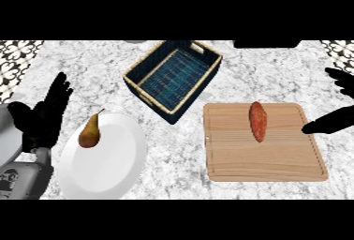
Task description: Pick the sweet potato from the cutting board and place it in the basket
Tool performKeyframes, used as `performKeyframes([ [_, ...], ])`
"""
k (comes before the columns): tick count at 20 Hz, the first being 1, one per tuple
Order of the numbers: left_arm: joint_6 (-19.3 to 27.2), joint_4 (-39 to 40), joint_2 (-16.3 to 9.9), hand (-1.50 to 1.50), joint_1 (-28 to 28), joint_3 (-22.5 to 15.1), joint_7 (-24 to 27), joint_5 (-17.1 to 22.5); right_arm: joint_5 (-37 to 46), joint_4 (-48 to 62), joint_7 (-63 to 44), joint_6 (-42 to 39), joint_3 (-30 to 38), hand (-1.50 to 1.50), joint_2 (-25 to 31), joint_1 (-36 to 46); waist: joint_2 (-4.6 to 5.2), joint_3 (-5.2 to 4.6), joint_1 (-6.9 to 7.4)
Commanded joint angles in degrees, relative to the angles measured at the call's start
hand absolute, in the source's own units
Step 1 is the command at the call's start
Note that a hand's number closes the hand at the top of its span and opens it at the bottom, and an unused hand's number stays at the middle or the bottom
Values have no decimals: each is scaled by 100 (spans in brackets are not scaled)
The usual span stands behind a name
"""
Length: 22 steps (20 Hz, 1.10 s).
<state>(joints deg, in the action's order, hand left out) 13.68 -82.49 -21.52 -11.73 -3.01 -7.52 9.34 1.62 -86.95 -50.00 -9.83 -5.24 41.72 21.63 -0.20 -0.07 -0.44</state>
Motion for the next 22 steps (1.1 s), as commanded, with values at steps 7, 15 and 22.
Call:
performKeyframes([
  [7, -202, -16, 230, 0, 71, 269, -4, -248, 795, 75, 801, 522, 349, -150, -982, -598, 21, 8, 47],
  [15, -245, -101, 414, 0, -213, 293, -333, -453, 1629, 364, 1785, 1184, 88, -150, -1807, -1020, 24, 9, 43],
  [22, -416, -392, 544, 0, 318, 498, -85, -602, 2225, 1217, 2263, 1413, 282, -150, -2186, -575, 22, 8, 81],
])
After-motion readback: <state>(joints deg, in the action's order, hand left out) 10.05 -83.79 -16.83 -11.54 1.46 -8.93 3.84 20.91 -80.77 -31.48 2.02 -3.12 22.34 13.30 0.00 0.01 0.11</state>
